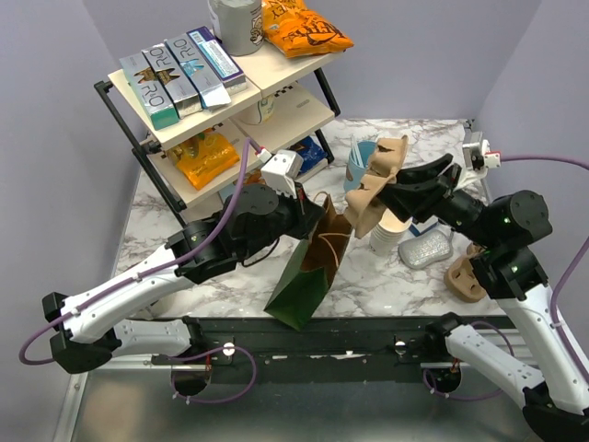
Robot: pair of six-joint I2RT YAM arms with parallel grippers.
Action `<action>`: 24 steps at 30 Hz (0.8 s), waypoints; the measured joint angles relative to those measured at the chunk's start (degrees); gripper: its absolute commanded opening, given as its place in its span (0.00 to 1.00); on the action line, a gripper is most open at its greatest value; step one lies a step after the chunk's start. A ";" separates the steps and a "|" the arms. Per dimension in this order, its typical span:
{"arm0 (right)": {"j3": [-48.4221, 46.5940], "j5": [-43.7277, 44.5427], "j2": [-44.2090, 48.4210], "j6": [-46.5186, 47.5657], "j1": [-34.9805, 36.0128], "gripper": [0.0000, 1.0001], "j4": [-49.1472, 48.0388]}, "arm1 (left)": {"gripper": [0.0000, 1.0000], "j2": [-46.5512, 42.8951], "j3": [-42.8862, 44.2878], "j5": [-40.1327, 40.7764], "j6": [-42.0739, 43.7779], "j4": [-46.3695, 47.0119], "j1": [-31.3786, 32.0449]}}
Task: Pack the takeout coffee
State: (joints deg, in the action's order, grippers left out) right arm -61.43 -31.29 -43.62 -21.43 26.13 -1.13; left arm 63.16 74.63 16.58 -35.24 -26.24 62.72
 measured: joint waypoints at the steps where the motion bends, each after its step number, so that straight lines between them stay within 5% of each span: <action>1: -0.02 0.46 -0.39 -1.18 0.00 0.46 -0.07 | 0.00 0.31 0.28 0.11 -0.42 -0.02 0.00; 13: 0.26 16.06 -10.67 -0.59 0.94 0.45 4.52 | 0.00 0.59 0.50 0.35 -3.67 -0.07 0.00; 24: 12.28 25.94 -6.56 11.96 14.14 0.43 -3.63 | 0.00 -1.57 -1.70 2.69 -6.36 -2.25 0.02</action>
State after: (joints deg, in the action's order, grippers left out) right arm -49.15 -5.34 -50.17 -9.47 40.27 -4.75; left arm 61.58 72.93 19.27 -41.60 -28.49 62.74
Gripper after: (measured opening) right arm 0.460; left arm 0.013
